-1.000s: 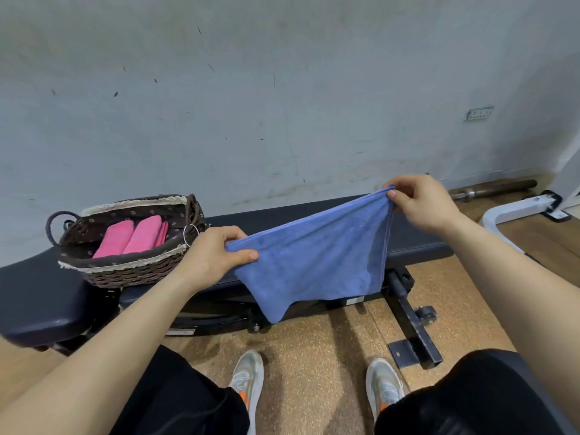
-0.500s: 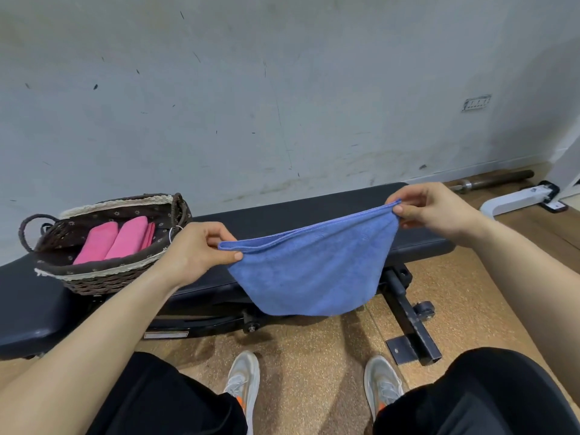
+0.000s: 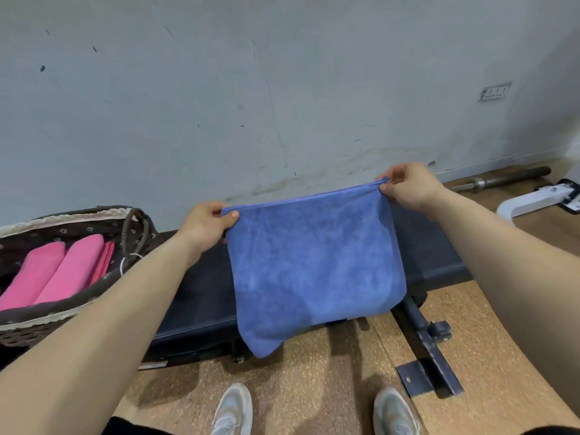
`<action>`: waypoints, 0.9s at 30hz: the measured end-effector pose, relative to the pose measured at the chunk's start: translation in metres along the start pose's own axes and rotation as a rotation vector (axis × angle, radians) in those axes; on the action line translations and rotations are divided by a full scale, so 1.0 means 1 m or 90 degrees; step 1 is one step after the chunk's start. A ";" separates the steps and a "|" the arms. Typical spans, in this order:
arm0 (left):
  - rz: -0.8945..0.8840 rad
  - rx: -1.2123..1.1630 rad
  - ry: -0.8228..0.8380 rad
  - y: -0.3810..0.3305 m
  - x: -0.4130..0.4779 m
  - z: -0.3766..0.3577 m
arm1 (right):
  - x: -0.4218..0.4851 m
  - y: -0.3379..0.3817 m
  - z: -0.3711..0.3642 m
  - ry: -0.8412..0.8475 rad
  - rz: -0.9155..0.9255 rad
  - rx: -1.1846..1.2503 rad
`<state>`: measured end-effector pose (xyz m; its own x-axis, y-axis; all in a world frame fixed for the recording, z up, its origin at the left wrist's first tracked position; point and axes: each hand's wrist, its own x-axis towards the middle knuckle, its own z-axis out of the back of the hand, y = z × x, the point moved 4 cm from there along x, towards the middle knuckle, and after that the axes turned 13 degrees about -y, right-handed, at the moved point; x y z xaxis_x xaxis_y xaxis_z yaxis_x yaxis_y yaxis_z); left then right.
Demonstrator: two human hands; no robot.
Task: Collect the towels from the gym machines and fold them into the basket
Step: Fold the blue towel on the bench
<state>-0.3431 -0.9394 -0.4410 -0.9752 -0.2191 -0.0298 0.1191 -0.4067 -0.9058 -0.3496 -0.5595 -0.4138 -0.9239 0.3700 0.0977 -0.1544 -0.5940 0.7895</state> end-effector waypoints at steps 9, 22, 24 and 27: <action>-0.007 0.171 -0.117 0.032 0.097 -0.029 | 0.075 -0.028 -0.069 -0.011 -0.048 -0.082; -0.051 -0.052 -0.193 -0.012 0.086 -0.022 | 0.066 0.014 -0.041 -0.047 -0.089 0.224; -0.057 -0.055 -0.173 -0.008 0.065 -0.019 | 0.047 0.004 -0.034 -0.035 -0.103 0.258; -0.088 -0.011 -0.143 0.002 0.035 -0.014 | 0.018 -0.019 -0.025 -0.017 -0.091 0.254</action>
<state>-0.3800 -0.9355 -0.4493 -0.9159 -0.3549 0.1876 -0.0177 -0.4311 -0.9021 -0.3717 -0.5597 -0.4425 -0.8927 0.4503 -0.0184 -0.1278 -0.2139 0.9685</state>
